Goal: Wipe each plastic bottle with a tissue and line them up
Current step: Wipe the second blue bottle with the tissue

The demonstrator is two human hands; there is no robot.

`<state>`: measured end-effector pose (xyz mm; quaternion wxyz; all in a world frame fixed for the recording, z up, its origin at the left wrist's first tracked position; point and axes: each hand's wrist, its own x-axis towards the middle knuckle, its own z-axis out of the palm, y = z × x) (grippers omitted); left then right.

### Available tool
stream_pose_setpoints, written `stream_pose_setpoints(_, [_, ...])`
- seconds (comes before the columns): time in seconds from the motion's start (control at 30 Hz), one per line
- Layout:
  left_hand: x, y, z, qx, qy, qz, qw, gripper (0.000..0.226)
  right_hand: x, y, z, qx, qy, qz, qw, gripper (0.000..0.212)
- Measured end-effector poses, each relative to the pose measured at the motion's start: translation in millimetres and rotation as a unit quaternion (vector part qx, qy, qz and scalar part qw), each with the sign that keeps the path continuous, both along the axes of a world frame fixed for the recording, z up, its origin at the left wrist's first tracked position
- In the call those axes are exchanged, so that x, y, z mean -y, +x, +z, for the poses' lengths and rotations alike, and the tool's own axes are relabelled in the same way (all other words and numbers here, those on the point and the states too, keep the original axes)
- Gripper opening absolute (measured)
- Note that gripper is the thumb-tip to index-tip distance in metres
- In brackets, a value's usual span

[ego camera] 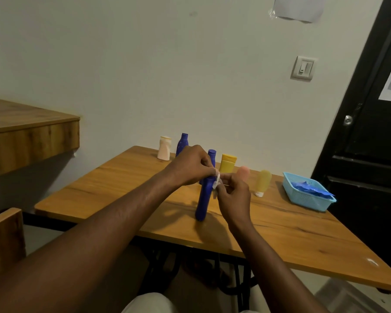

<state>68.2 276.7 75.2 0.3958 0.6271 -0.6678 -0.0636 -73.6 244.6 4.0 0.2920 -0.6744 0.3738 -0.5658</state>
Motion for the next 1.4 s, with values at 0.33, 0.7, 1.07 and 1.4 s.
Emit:
stream_pose_setpoints(0.33, [0, 1, -2, -0.020, -0.006, -0.006, 1.000, 0.012, 1, -20, -34, -0.177, 0.139, 0.083, 0.971, 0.019])
stream_pose_setpoints(0.7, [-1, -1, -2, -0.006, -0.005, 0.001, 1.000, 0.015, -10, -6, 10, 0.050, 0.004, 0.000, 0.999, 0.020])
stream_pose_setpoints(1.07, [-1, 2, -2, -0.026, -0.010, -0.009, 1.000, 0.013, 1, -15, -38, -0.115, 0.169, 0.082, 0.975, 0.021])
stream_pose_setpoints(1.4, [-2, 1, -3, -0.018, -0.011, -0.012, 1.000, 0.015, -11, -17, 5, -0.001, 0.056, 0.034, 0.998, 0.018])
